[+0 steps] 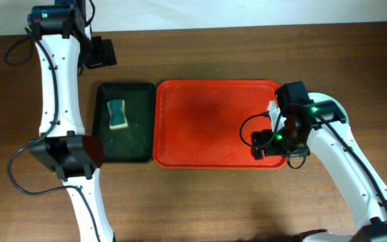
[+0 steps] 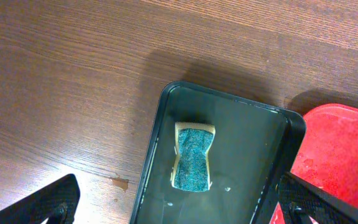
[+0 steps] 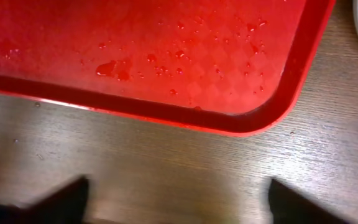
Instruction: Clean dirty plates on tray and stack at the side
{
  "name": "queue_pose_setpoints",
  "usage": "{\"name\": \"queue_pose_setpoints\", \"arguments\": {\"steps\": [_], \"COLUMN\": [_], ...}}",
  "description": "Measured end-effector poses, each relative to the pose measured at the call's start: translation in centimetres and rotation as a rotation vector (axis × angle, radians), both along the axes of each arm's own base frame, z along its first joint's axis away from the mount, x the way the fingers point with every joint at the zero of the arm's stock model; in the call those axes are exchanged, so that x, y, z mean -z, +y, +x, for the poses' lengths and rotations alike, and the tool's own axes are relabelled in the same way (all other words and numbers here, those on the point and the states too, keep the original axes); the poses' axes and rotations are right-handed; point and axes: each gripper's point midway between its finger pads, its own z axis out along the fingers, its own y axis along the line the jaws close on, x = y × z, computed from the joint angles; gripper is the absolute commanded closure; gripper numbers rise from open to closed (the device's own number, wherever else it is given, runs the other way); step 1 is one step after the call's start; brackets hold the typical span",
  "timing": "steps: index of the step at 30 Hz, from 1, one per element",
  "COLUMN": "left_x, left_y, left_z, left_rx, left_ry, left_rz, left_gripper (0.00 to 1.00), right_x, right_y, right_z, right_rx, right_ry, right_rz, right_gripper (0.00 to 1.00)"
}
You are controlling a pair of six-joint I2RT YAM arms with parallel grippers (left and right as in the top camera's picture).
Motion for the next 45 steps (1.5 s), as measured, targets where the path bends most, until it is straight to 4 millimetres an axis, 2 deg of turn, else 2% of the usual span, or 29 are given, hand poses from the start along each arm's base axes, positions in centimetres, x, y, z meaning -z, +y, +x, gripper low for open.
{"name": "queue_pose_setpoints", "arguments": {"steps": [16, 22, 27, 29, 33, 35, 36, 38, 41, 42, 45], "left_x": [0.0, 0.0, 0.0, 0.0, 0.0, 0.0, 0.0, 0.0, 0.0, 0.0, 0.0], "left_y": [0.0, 0.0, 0.0, 0.0, 0.0, 0.0, 0.0, 0.0, 0.0, 0.0, 0.0], "left_z": [0.0, 0.0, 0.0, 0.0, 0.0, 0.0, 0.0, 0.0, 0.0, 0.0, 0.0], "left_rx": [0.0, 0.0, 0.0, 0.0, 0.0, 0.0, 0.0, 0.0, 0.0, 0.0, 0.0], "left_ry": [0.0, 0.0, 0.0, 0.0, 0.0, 0.0, 0.0, 0.0, 0.0, 0.0, 0.0], "left_rz": [0.0, 0.0, 0.0, 0.0, 0.0, 0.0, 0.0, 0.0, 0.0, 0.0, 0.0], "left_gripper": [0.01, 0.01, 0.01, 0.01, 0.01, 0.01, 0.01, 0.01, 0.01, 0.01, 0.01], "right_x": [0.0, -0.6, -1.2, -2.1, -7.0, -10.3, -12.8, -15.8, -22.7, -25.1, -29.5], "right_y": [-0.2, 0.3, 0.3, 0.1, -0.2, 0.0, 0.0, 0.1, 0.1, 0.0, -0.5], "right_z": [0.2, 4.1, 5.2, 6.0, 9.2, 10.7, 11.5, 11.9, 10.9, 9.8, 5.6], "right_rx": [-0.001, -0.028, -0.122, -0.148, -0.184, -0.203, -0.217, -0.223, -0.229, -0.227, -0.223], "right_ry": [-0.009, -0.176, -0.242, -0.275, -0.43, -0.524, -0.594, -0.675, -0.856, -0.923, -1.048], "right_rz": [-0.01, -0.001, -0.017, -0.029, -0.051, -0.057, -0.063, -0.064, -0.06, -0.055, -0.046], "right_gripper": [0.02, 0.02, 0.02, 0.02, 0.02, 0.02, 0.02, 0.02, 0.02, 0.02, 0.02]}}
